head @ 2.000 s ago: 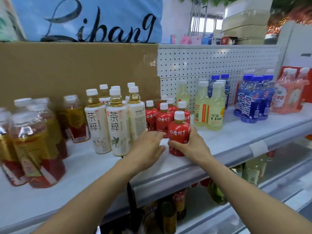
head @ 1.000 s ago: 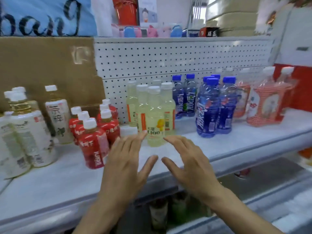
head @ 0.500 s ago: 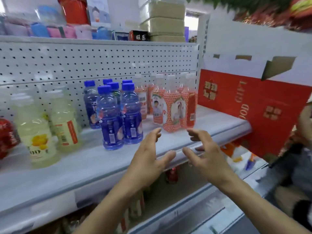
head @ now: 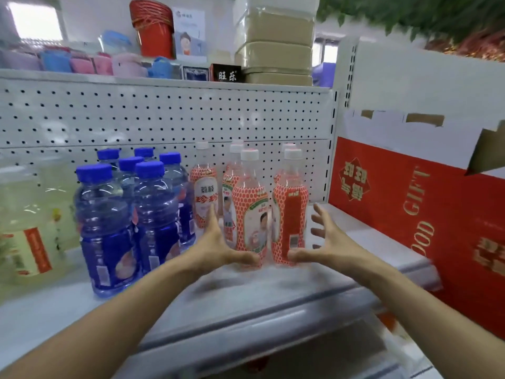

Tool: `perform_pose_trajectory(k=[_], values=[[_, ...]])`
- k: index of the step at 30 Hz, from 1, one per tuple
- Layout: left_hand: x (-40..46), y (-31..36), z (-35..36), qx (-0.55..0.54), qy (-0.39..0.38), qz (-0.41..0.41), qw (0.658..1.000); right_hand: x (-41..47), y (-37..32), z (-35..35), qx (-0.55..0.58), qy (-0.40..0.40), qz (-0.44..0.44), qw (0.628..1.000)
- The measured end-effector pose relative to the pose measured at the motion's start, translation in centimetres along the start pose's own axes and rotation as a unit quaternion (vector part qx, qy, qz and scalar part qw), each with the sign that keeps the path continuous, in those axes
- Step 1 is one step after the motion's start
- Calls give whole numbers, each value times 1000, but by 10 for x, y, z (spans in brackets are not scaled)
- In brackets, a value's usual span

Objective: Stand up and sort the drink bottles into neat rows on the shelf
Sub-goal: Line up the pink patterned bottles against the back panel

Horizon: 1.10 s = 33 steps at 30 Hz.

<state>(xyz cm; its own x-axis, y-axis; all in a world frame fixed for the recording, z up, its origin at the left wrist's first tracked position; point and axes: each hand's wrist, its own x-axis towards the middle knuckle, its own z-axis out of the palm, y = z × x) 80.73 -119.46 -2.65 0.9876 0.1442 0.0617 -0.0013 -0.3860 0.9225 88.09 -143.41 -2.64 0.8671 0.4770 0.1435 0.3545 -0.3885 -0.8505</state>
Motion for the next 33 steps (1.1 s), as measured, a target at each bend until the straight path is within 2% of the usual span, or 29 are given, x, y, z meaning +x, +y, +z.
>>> perform_pose_trajectory(k=[6,11,17,24,27,33], values=[[42,-11,3,-24,-30,31,999,61,12,-16,78,-150,-60,984],[56,-18,9,-30,-30,37,998,88,23,-20,112,-177,-91,974],[78,-5,34,-45,-45,4,998,101,35,-34,123,-237,-126,955],[125,9,87,-28,-74,27,996,97,66,-87,130,-183,-94,970],[149,19,114,-35,-85,46,995,95,80,-109,137,-134,-90,977],[170,37,149,-45,-59,64,995,95,92,-123,135,-11,-76,988]])
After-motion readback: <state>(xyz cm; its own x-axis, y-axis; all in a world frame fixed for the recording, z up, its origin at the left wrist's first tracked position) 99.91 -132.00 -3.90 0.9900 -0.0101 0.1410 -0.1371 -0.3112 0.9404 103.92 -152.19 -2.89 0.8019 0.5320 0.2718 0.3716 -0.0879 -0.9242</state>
